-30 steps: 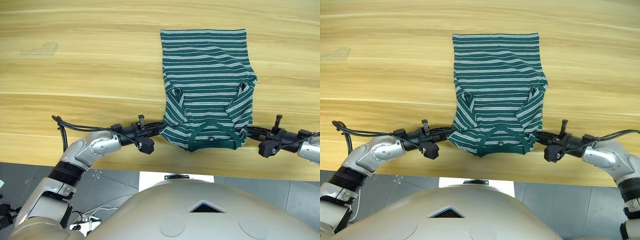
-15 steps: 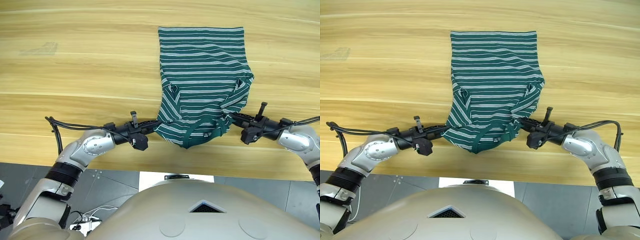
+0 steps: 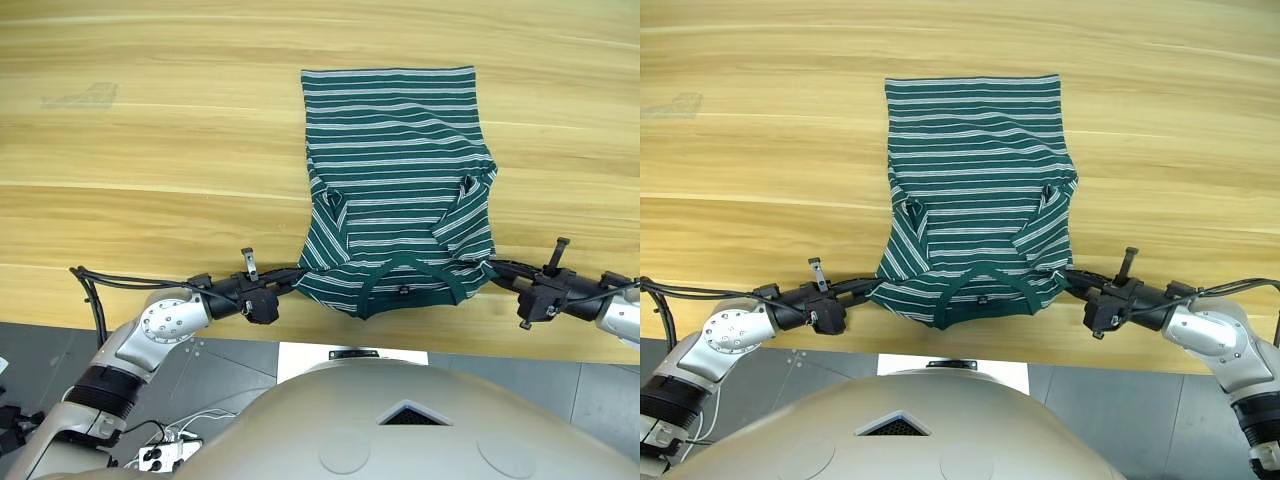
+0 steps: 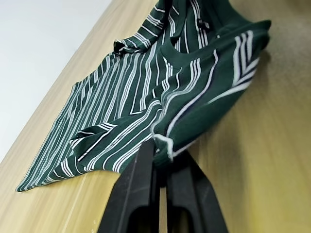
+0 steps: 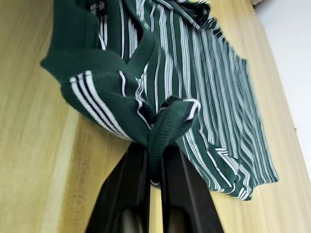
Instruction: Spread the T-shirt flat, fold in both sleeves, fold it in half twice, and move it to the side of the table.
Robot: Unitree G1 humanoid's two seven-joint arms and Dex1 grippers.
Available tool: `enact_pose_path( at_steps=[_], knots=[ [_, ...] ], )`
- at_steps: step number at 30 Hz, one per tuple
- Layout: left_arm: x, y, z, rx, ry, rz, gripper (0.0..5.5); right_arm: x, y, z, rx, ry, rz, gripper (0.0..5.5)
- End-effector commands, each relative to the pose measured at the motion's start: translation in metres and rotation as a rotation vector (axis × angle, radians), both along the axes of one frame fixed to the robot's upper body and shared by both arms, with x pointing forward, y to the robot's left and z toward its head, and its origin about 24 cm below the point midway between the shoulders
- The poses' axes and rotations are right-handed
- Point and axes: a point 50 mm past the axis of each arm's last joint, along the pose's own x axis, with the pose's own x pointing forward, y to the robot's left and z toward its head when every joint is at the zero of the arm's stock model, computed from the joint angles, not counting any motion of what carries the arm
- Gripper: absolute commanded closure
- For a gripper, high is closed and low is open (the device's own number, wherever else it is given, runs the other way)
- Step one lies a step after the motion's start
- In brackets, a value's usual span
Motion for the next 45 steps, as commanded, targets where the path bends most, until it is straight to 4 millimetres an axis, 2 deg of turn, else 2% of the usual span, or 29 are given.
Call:
enact_pose_path(
  at_steps=[1, 4, 7, 9, 12, 14, 19, 22, 26, 29, 30, 31, 32, 38, 42, 45],
  knots=[
    [-0.015, 0.007, 0.009, -0.005, 0.032, 0.029, 5.49, -0.009, -0.002, 0.011, -0.023, 0.034, 0.028, 5.4],
    [-0.022, 0.012, 0.016, -0.019, 0.044, 0.061, 5.49, -0.014, 0.002, 0.014, -0.016, 0.045, 0.043, 5.4],
    [-0.018, 0.009, 0.02, -0.06, 0.043, 0.059, 5.49, -0.008, 0.012, 0.016, 0.036, 0.029, 0.05, 5.4],
    [-0.015, 0.004, 0.024, -0.1, 0.054, 0.039, 5.49, 0.004, 0.017, 0.019, 0.089, 0.004, 0.033, 5.4],
    [0.014, 0.001, 0.025, -0.192, 0.049, 0.112, 5.49, 0.035, 0.022, 0.012, 0.163, -0.045, -0.055, 5.4],
    [0.057, -0.004, 0.024, -0.317, 0.045, 0.266, 5.49, 0.076, 0.03, 0.009, 0.285, -0.108, -0.202, 5.4],
    [0.136, -0.019, 0.021, -0.546, 0.154, 0.521, 5.49, 0.161, 0.047, 0.01, 0.477, -0.181, -0.519, 5.4],
    [0.166, -0.022, 0.018, -0.597, 0.206, 0.628, 5.49, 0.19, 0.05, 0.009, 0.528, -0.192, -0.669, 5.4],
    [0.198, -0.026, 0.019, -0.612, 0.249, 0.731, 5.49, 0.215, 0.053, 0.006, 0.522, -0.203, -0.81, 5.4],
    [0.215, -0.028, 0.019, -0.589, 0.27, 0.814, 5.49, 0.226, 0.057, 0.007, 0.521, -0.211, -0.883, 5.4],
    [0.22, -0.029, 0.019, -0.577, 0.276, 0.835, 5.14, 0.228, 0.059, 0.005, 0.509, -0.211, -0.899, 5.4],
    [0.222, -0.031, 0.018, -0.567, 0.282, 0.85, 5.02, 0.23, 0.061, 0.004, 0.497, -0.209, -0.912, 5.4],
    [0.224, -0.032, 0.017, -0.553, 0.292, 0.856, 4.84, 0.231, 0.064, 0.002, 0.48, -0.205, -0.922, 5.02],
    [0.232, -0.04, 0.012, -0.514, 0.363, 0.923, 3.94, 0.234, 0.073, -0.006, 0.445, -0.174, -0.977, 4.05],
    [0.235, -0.035, 0.009, -0.53, 0.416, 1.018, 3.21, 0.236, 0.078, -0.011, 0.449, -0.121, -1.034, 3.23],
    [0.234, -0.021, 0.006, -0.554, 0.424, 1.098, 2.82, 0.235, 0.068, -0.016, 0.458, -0.083, -1.156, 2.79]
  ],
)
